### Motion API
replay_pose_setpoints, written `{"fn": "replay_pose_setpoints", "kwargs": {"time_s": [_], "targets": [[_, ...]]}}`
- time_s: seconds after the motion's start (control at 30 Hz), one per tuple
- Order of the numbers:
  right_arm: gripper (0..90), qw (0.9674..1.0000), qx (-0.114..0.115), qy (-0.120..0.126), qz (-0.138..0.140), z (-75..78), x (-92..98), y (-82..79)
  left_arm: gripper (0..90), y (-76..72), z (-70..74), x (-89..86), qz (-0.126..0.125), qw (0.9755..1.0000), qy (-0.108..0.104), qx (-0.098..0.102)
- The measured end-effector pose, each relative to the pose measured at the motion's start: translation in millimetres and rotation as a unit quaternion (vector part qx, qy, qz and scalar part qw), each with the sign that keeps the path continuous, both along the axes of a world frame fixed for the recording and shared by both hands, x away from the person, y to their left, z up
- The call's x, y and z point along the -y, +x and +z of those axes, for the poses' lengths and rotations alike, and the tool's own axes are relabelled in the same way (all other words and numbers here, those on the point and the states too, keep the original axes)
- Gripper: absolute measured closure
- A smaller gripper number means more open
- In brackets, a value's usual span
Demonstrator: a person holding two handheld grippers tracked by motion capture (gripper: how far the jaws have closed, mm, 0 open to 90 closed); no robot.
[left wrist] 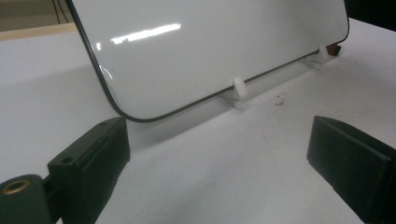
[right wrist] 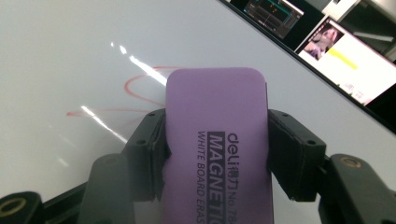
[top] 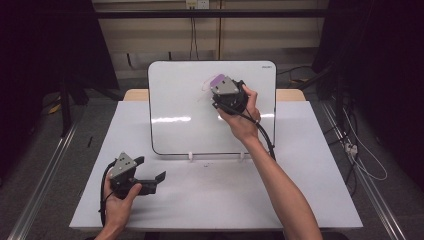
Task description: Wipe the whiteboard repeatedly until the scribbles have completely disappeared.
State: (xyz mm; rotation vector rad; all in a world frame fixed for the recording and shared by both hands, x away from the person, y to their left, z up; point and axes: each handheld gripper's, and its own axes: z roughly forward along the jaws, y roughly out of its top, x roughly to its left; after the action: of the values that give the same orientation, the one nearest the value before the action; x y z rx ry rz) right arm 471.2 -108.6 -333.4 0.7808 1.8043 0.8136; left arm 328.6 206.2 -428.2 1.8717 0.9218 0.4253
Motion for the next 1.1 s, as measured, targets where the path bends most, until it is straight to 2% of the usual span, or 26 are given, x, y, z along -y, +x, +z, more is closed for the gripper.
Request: {"fn": "replay_pose_setpoints", "kwargs": {"time_s": [0.33, 0.63, 0.7, 0.77, 0.83, 1.03, 1.1], "targets": [[41.7, 0.9989, 0.004, -0.034, 0.032, -14.3, -32.5, -10.1, 5.8, 0.7, -0.5, 1.3, -0.001, 1.0, 0.0, -0.001], [41.7, 0.9963, -0.005, -0.048, 0.072, -28.5, -64.8, -20.7, 5.8, 0.3, -0.3, 0.7, 0.0, 1.0, -0.002, -0.001], [41.7, 0.9961, -0.005, -0.049, 0.073, -29.2, -67.6, -20.6, 5.8, 0.2, 0.0, -0.1, -0.001, 1.0, 0.0, 0.0], [41.7, 0.9963, -0.012, -0.038, 0.076, -27.2, -64.3, -18.0, 5.8, 0.3, -0.1, -0.5, -0.002, 1.0, 0.0, 0.0], [41.7, 0.9969, -0.007, -0.037, 0.068, -23.0, -58.3, -14.9, 5.8, 0.3, -0.2, -0.5, -0.002, 1.0, 0.0, 0.0], [41.7, 0.9996, -0.003, 0.001, 0.027, -3.8, -23.1, 2.1, 5.7, -0.1, -0.4, -0.1, -0.003, 1.0, -0.001, 0.001], [41.7, 0.9999, 0.003, 0.006, 0.01, 2.6, -10.2, 7.3, 5.8, 0.1, -0.4, -0.3, -0.002, 1.0, -0.001, 0.0]]}}
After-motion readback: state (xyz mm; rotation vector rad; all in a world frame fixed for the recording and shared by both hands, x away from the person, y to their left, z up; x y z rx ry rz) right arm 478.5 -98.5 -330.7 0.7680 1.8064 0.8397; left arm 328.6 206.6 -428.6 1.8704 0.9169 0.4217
